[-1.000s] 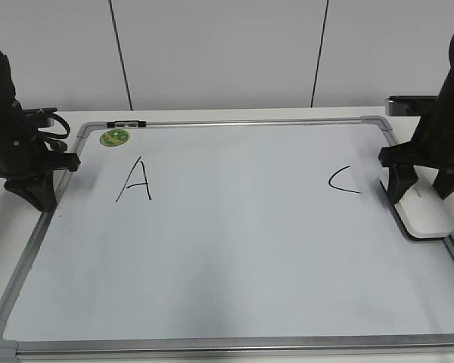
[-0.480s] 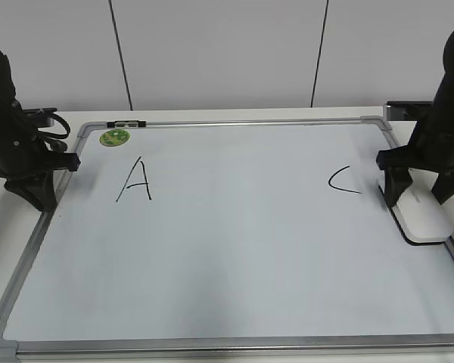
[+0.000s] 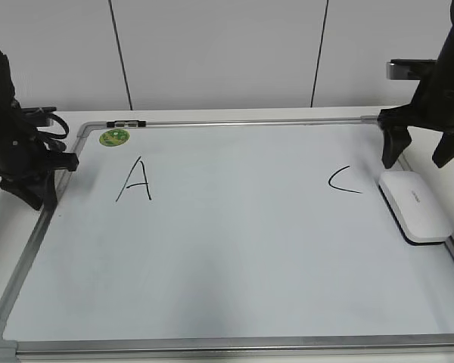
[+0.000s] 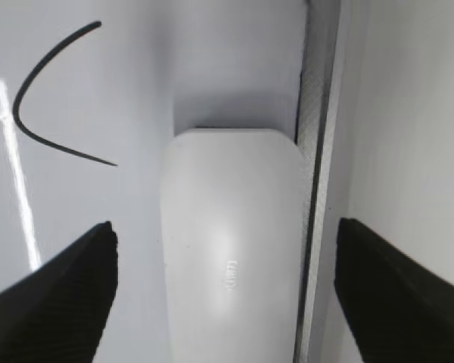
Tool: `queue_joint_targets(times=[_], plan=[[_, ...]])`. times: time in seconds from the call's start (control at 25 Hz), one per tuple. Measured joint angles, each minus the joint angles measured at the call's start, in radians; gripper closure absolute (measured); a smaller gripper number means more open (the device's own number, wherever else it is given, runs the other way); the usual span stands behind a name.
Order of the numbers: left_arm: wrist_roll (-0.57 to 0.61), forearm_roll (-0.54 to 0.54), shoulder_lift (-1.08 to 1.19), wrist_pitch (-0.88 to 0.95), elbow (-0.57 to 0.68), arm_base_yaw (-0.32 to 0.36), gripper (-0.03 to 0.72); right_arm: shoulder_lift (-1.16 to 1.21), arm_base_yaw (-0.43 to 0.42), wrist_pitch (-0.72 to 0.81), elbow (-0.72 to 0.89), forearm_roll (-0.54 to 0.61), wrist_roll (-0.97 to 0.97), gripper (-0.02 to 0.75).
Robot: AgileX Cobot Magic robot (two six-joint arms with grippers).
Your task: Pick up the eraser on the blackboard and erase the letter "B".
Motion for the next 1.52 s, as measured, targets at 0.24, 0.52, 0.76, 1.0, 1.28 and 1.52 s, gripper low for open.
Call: queue_joint_targets(times=[0.24, 0.52, 0.76, 1.0, 1.28, 1.52], plan=[[0.000, 0.062, -0.065, 0.012, 0.000, 0.000, 0.259, 0.000, 0.000, 0.008, -0.012, 0.000, 0.002, 0.088], [0.000, 0.058, -0.118, 0.130, 0.000, 0.000, 0.232, 0.000, 0.000, 0.008, -0.012, 0.021, 0.026, 0.171], [0.000, 0.040, -0.164, 0.162, 0.000, 0.000, 0.232, -0.077, 0.000, 0.008, -0.002, 0.034, 0.028, 0.183], [0.000, 0.044, -0.245, 0.163, 0.000, 0.000, 0.252, -0.243, 0.000, -0.003, 0.192, 0.057, 0.028, 0.183], [0.000, 0.050, -0.440, 0.139, 0.146, -0.011, 0.281, -0.471, 0.012, -0.167, 0.426, 0.080, 0.028, 0.183], [0.000, 0.050, -0.688, -0.002, 0.453, -0.043, 0.302, -0.515, 0.100, -0.199, 0.473, 0.067, 0.028, 0.183]])
